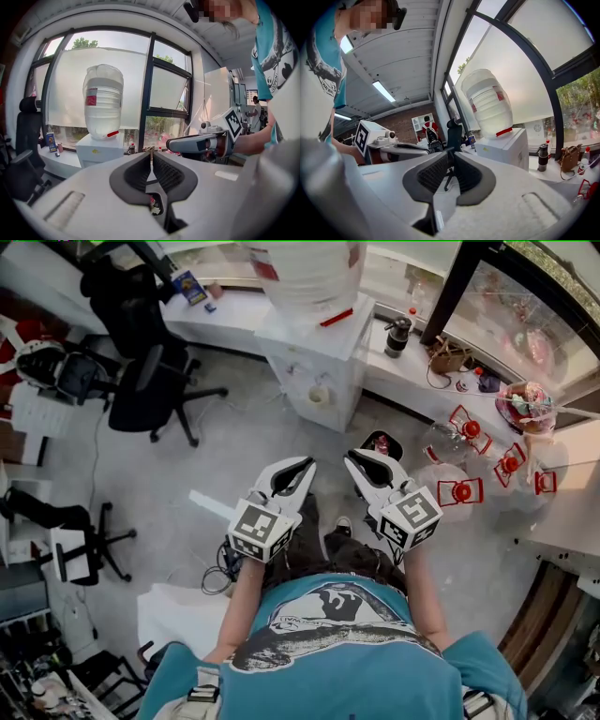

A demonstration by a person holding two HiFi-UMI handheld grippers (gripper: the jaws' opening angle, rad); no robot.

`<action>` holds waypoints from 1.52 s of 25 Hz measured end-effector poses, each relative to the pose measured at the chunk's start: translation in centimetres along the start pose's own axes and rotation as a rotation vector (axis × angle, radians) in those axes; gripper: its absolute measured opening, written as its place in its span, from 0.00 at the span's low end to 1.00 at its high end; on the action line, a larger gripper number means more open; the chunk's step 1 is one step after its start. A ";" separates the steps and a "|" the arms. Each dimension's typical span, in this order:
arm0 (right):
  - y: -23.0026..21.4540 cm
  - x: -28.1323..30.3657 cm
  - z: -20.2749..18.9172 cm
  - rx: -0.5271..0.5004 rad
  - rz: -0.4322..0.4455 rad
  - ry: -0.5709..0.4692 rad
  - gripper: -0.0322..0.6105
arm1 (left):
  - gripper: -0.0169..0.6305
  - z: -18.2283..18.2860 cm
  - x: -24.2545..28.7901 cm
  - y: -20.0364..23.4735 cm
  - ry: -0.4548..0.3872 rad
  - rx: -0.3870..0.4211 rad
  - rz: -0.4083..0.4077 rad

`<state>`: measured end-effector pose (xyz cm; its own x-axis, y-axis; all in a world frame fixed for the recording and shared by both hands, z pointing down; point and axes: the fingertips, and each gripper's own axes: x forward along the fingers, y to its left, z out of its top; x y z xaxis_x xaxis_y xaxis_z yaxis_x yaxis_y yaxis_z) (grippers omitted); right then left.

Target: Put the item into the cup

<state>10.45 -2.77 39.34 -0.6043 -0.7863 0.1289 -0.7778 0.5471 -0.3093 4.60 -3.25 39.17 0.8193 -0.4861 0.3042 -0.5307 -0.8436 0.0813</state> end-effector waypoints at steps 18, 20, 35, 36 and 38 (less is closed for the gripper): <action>5.1 -1.5 -2.1 0.041 0.014 -0.008 0.09 | 0.06 -1.8 -5.1 -2.8 0.033 0.002 -0.001; 5.9 -1.3 -2.2 0.034 0.011 -0.005 0.08 | 0.06 -2.0 -5.9 -2.6 0.028 -0.001 0.001; 13.2 -2.2 -4.0 -0.005 -0.050 0.030 0.04 | 0.06 -3.9 -12.5 -4.4 -0.025 -0.019 -0.036; 13.5 -2.3 -4.0 -0.009 -0.053 0.028 0.05 | 0.06 -4.1 -12.8 -4.4 -0.022 -0.017 -0.039; 14.2 -2.5 -4.0 -0.018 -0.058 0.026 0.05 | 0.06 -4.4 -13.2 -4.5 -0.017 -0.013 -0.044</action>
<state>0.24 8.06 38.41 -0.5620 -0.8093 0.1708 -0.8147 0.5059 -0.2833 -4.75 7.99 38.97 0.8453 -0.4527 0.2838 -0.4971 -0.8611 0.1070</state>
